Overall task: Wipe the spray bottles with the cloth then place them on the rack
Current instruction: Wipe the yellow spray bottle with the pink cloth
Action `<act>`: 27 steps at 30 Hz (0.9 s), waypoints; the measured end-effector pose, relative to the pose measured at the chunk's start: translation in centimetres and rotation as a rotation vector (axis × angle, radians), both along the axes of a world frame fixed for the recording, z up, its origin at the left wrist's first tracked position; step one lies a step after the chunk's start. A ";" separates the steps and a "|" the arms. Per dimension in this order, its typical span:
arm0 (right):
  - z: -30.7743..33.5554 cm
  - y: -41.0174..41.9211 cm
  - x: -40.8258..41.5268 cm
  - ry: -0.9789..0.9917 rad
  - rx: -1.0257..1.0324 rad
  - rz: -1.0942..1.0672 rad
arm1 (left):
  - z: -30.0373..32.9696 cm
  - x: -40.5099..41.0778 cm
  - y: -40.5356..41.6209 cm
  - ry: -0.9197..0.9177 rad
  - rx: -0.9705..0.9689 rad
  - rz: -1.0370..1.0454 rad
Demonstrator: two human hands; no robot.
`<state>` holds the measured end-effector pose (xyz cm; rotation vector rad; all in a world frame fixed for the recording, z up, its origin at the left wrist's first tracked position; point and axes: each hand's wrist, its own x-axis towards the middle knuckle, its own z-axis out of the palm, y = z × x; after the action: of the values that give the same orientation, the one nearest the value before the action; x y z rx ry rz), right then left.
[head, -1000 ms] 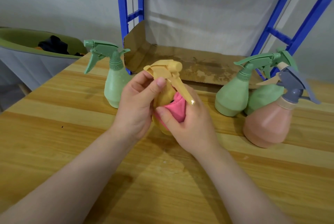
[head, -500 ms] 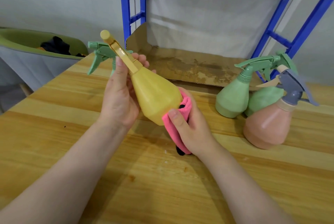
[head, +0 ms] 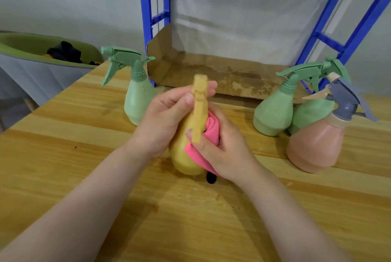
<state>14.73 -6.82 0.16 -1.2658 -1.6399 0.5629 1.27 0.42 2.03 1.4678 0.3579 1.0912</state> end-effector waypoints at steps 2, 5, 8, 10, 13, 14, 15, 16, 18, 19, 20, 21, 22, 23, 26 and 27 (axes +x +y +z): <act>0.1 0.1 -0.1 0.028 -0.002 -0.019 | -0.3 0.2 -0.2 0.069 0.094 -0.042; 0.0 0.1 -0.3 0.117 0.009 -0.062 | -0.3 0.4 -0.3 0.110 0.150 -0.056; 0.1 0.1 -0.5 0.134 0.034 -0.085 | -0.3 0.1 0.0 0.105 0.148 -0.098; 0.1 0.1 -0.5 0.129 0.057 -0.112 | -0.3 -0.2 0.1 0.098 0.147 -0.142; -0.1 0.2 -0.4 0.050 0.115 -0.173 | -0.2 -0.3 0.1 0.091 0.104 -0.218; -0.2 0.2 -0.2 0.020 0.133 -0.196 | -0.3 -0.2 0.1 0.097 0.085 -0.252; -0.2 0.3 -0.1 0.002 0.147 -0.218 | -0.3 -0.2 0.0 0.107 0.070 -0.284; -0.2 0.3 0.1 -0.014 0.162 -0.239 | -0.3 0.0 -0.1 0.118 0.062 -0.296; -0.2 0.2 0.1 -0.073 0.186 -0.282 | -0.4 0.3 -0.3 0.119 0.047 -0.239; -0.2 0.2 0.0 -0.096 0.189 -0.297 | -0.5 0.4 -0.3 0.112 0.045 -0.184; -0.3 0.2 -0.2 -0.095 0.187 -0.302 | -0.6 0.5 -0.4 0.101 0.049 -0.137; -0.4 0.2 -0.3 -0.076 0.177 -0.295 | -0.7 0.6 -0.4 0.090 0.056 -0.106; -0.5 0.2 -0.3 -0.057 0.164 -0.287 | -0.8 0.6 -0.5 0.076 0.058 -0.087; -0.5 0.2 -0.3 -0.043 0.149 -0.278 | -0.8 0.7 -0.5 0.048 0.048 -0.076; -0.7 0.2 0.0 0.016 0.107 -0.222 | -0.5 0.3 -0.3 -0.118 -0.043 -0.006; -0.7 0.2 0.0 0.046 0.101 -0.196 | -0.4 0.1 -0.1 -0.158 -0.052 0.045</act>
<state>14.74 -6.65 -0.56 -1.3119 -1.4680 0.3816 1.40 0.33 1.63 1.3240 0.3065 1.2168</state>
